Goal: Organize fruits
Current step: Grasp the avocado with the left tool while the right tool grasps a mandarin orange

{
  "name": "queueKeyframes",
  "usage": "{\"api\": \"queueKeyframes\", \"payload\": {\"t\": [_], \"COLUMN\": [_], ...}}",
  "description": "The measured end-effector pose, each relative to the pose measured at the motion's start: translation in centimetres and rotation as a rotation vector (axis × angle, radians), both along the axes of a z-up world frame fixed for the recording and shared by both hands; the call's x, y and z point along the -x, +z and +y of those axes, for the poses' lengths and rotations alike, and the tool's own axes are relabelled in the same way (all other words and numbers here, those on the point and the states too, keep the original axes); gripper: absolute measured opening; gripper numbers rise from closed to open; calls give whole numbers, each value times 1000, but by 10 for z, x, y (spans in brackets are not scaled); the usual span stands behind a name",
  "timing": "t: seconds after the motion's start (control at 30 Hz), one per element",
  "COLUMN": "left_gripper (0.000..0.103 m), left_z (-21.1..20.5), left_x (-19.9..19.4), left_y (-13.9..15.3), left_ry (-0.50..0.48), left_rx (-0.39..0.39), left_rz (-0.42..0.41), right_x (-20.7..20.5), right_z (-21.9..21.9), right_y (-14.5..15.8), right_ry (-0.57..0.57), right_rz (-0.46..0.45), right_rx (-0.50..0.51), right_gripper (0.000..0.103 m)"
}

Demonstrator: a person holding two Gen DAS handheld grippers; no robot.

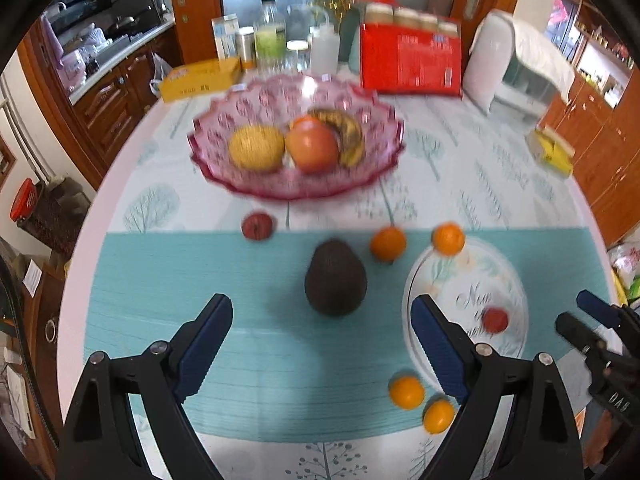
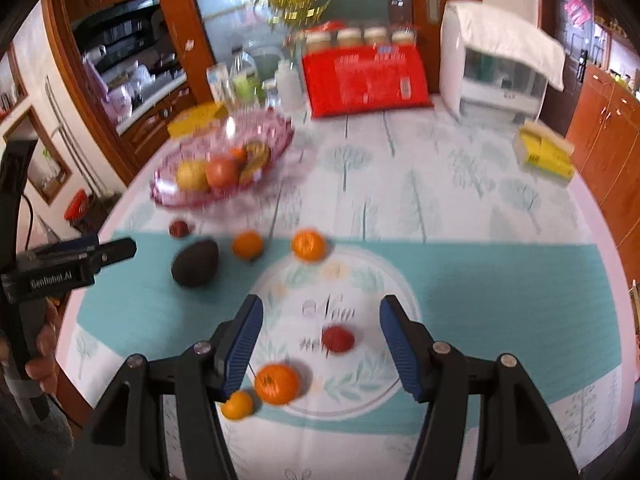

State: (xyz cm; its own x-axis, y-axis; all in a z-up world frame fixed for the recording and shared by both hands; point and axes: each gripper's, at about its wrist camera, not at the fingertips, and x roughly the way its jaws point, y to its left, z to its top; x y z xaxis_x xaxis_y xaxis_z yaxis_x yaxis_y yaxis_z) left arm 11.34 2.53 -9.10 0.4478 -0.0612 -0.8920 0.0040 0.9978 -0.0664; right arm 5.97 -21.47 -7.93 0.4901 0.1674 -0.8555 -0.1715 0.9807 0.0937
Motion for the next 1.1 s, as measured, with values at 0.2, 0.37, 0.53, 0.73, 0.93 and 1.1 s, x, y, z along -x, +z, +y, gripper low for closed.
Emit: {"api": "queueKeyframes", "payload": {"t": [0.2, 0.37, 0.53, 0.73, 0.93, 1.1], "left_gripper": [90, 90, 90, 90, 90, 90], "left_z": [-9, -11, -10, -7, -3, 0], "left_x": [3, 1, -2, -8, -19, -31], "left_y": [-30, -41, -48, -54, -61, -68], "left_ry": [-22, -25, -27, -20, -13, -6], "left_rx": [-22, -28, -23, -12, -4, 7], "left_rz": [55, 75, 93, 106, 121, 134], "right_x": [14, 18, 15, 15, 15, 7], "right_z": [10, 18, 27, 36, 49, 46], "right_y": [-42, -64, -79, -89, -94, -94], "right_ry": [34, 57, 73, 101, 143, 116], "right_rz": [97, 150, 192, 213, 209, 203], "right_rx": [-17, -23, -22, -39, -13, -22], "right_gripper": [61, 61, 61, 61, 45, 45]}}
